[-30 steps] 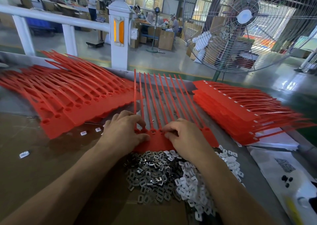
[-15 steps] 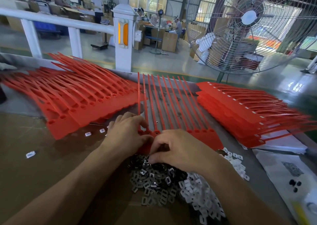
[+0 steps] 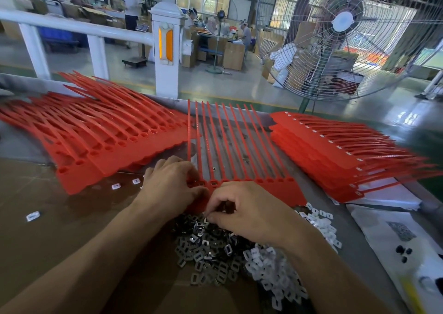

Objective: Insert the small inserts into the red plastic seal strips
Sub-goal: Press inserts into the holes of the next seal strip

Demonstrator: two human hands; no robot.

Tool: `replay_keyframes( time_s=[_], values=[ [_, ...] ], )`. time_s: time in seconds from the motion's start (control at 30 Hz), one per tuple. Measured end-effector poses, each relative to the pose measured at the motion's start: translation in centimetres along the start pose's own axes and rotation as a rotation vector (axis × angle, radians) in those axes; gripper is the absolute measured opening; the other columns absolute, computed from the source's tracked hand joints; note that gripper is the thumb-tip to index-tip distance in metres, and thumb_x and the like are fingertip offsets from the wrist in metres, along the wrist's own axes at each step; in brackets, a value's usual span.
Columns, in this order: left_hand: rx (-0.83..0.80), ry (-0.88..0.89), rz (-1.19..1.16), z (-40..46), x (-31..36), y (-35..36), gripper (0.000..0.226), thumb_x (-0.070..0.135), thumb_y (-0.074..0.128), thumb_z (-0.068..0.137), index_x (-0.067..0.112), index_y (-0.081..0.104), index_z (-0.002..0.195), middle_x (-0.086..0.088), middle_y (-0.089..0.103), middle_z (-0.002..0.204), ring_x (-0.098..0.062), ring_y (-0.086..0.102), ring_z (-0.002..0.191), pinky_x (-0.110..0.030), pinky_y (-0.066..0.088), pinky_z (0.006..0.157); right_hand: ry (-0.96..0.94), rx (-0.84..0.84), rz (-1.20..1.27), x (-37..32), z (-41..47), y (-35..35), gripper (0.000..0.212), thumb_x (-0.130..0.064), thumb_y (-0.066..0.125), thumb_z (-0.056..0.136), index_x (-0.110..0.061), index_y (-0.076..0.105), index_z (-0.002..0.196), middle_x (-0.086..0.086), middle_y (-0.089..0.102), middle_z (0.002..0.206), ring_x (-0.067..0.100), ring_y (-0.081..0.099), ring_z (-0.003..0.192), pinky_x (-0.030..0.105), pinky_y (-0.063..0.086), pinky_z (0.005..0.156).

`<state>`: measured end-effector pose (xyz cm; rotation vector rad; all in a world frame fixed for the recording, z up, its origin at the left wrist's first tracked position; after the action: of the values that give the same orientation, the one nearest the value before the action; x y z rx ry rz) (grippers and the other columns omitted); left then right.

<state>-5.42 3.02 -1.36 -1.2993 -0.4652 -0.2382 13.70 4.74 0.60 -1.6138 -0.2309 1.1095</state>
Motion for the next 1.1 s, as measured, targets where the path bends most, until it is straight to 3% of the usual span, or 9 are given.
replay_keyframes(
  time_s=[0.1, 0.43, 0.7, 0.87, 1.03, 1.1],
  values=[
    [-0.001, 0.0, 0.003, 0.0, 0.0, 0.0, 0.031, 0.057, 0.072, 0.082, 0.038, 0.069, 0.106, 0.01, 0.053, 0.129, -0.018, 0.041, 0.124, -0.039, 0.028, 0.103, -0.01, 0.028, 0.026, -0.1, -0.2, -0.1, 0.006, -0.026, 0.073, 0.093, -0.03, 0.076, 0.091, -0.02, 0.068, 0.093, -0.002, 0.065, 0.089, 0.013, 0.048, 0.075],
    [-0.006, 0.004, -0.006, 0.0, 0.0, -0.1, 0.032, 0.059, 0.071, 0.082, 0.038, 0.068, 0.106, 0.01, 0.054, 0.125, -0.018, 0.043, 0.123, -0.041, 0.029, 0.103, 0.03, 0.058, 0.122, 0.3, -0.5, -0.1, 0.008, -0.026, 0.076, 0.092, -0.033, 0.073, 0.091, -0.021, 0.07, 0.085, -0.001, 0.067, 0.075, 0.014, 0.05, 0.064],
    [0.005, 0.001, -0.023, 0.0, 0.0, -0.1, 0.03, 0.058, 0.072, 0.081, 0.04, 0.068, 0.104, 0.011, 0.055, 0.121, -0.017, 0.043, 0.12, -0.04, 0.03, 0.102, 0.034, 0.047, 0.202, 0.6, -0.7, -0.2, 0.016, -0.023, 0.072, 0.097, -0.038, 0.074, 0.104, -0.019, 0.073, 0.093, 0.001, 0.07, 0.086, 0.019, 0.055, 0.074],
    [0.001, 0.002, -0.025, 0.0, 0.0, 0.0, 0.032, 0.06, 0.074, 0.079, 0.04, 0.067, 0.104, 0.012, 0.055, 0.12, -0.016, 0.044, 0.12, -0.039, 0.03, 0.101, 0.132, 0.219, 0.279, 2.0, -0.6, -1.0, 0.017, -0.022, 0.075, 0.095, -0.039, 0.078, 0.098, -0.027, 0.072, 0.087, -0.009, 0.067, 0.082, 0.006, 0.047, 0.068],
    [-0.007, 0.001, -0.038, 0.1, 0.0, 0.0, 0.031, 0.061, 0.074, 0.079, 0.042, 0.066, 0.102, 0.013, 0.053, 0.121, -0.015, 0.043, 0.121, -0.04, 0.03, 0.104, 0.284, 0.392, 0.359, 4.3, -0.6, -1.7, 0.027, -0.015, 0.077, 0.092, -0.041, 0.077, 0.089, -0.027, 0.071, 0.089, -0.01, 0.066, 0.074, 0.005, 0.045, 0.053],
    [-0.009, 0.004, -0.035, 0.1, 0.0, -0.1, 0.031, 0.061, 0.074, 0.079, 0.042, 0.066, 0.102, 0.013, 0.053, 0.122, -0.015, 0.043, 0.121, -0.041, 0.03, 0.104, 0.321, 0.444, 0.367, 4.9, -0.5, -1.8, 0.023, -0.014, 0.076, 0.093, -0.037, 0.077, 0.092, -0.027, 0.071, 0.089, -0.011, 0.066, 0.075, 0.011, 0.05, 0.053]
  ],
)
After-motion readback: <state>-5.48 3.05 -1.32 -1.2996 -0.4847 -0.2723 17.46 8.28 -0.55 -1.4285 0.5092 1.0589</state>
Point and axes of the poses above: each hand's wrist, its own z-axis towards the middle knuckle, its own y-axis out of the palm, x = y × z, the point moved 1 cm from there along z, towards the middle knuckle
